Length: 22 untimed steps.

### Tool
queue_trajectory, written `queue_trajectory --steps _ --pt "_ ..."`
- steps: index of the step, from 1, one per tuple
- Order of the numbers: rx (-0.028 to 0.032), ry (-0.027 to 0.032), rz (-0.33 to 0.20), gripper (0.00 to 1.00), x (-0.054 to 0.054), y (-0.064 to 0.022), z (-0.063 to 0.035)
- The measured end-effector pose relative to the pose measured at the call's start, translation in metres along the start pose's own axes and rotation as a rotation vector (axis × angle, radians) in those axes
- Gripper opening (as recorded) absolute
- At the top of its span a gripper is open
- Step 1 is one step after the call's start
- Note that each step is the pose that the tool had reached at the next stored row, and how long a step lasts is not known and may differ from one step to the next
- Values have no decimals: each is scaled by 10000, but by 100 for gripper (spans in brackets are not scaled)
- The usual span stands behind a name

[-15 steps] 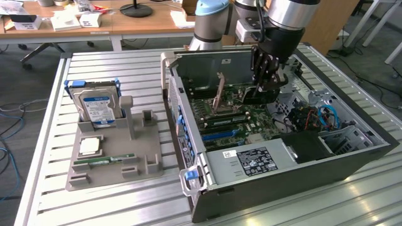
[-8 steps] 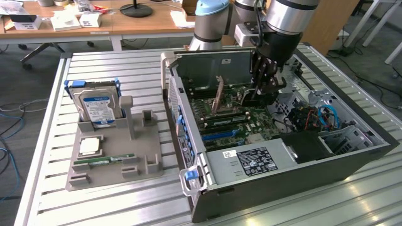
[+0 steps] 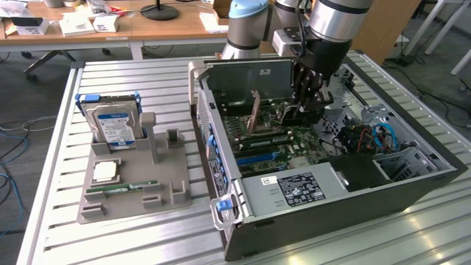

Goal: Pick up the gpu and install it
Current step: 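Insert the gpu into the slot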

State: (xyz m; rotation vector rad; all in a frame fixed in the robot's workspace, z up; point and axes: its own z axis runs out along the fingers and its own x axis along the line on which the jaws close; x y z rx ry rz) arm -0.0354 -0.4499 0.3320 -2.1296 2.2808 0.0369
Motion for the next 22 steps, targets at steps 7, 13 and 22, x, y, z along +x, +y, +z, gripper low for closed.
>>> queue_trajectory --steps 7,13,22 --pt "-5 0 -184 26 4 29 46" --pt "-9 2 -275 26 7 37 137" --pt "-8 0 -275 26 9 67 139"
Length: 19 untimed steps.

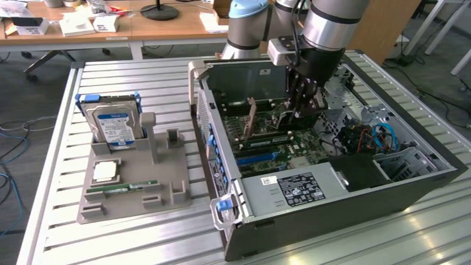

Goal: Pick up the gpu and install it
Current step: 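Insert the gpu into the slot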

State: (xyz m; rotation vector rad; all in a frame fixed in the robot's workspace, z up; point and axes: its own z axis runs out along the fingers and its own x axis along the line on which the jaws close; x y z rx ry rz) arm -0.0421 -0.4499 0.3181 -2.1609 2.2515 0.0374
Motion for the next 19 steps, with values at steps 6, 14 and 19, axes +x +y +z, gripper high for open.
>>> queue_trajectory --steps 6,14,19 --pt "0 0 0 26 2 46 11" --pt "1 2 0 26 4 48 67" --pt "2 -4 0 26 4 48 80"
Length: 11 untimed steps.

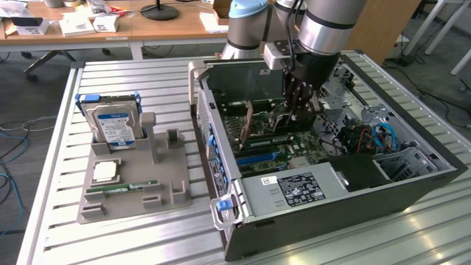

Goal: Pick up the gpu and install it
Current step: 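Insert the gpu into the slot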

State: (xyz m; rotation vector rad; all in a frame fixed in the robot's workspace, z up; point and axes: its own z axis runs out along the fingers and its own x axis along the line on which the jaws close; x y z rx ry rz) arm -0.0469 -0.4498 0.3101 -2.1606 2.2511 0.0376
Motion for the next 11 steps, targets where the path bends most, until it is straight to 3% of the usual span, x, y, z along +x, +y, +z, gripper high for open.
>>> queue_trajectory --steps 11 --pt "-1 5 2 26 2 9 45"
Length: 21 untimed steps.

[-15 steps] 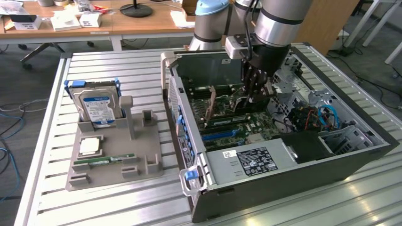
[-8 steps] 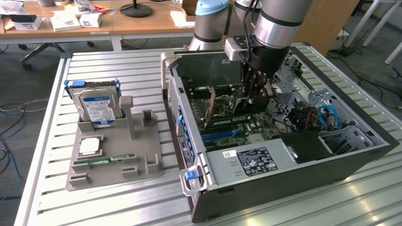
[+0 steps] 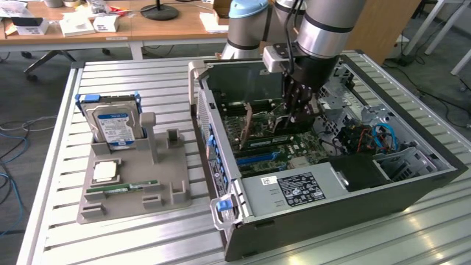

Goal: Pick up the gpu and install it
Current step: 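Insert the gpu into the slot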

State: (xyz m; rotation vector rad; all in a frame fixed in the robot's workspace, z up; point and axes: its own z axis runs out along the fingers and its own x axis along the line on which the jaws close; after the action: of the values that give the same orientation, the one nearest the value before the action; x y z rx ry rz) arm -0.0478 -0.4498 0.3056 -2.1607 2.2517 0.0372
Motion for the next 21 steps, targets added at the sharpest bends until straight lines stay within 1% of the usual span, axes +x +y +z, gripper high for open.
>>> queue_trajectory --steps 5,12,21 --pt "8 -2 -2 26 1 36 8" --pt "13 0 -3 26 2 38 54" --pt "14 -1 -3 26 3 72 58"
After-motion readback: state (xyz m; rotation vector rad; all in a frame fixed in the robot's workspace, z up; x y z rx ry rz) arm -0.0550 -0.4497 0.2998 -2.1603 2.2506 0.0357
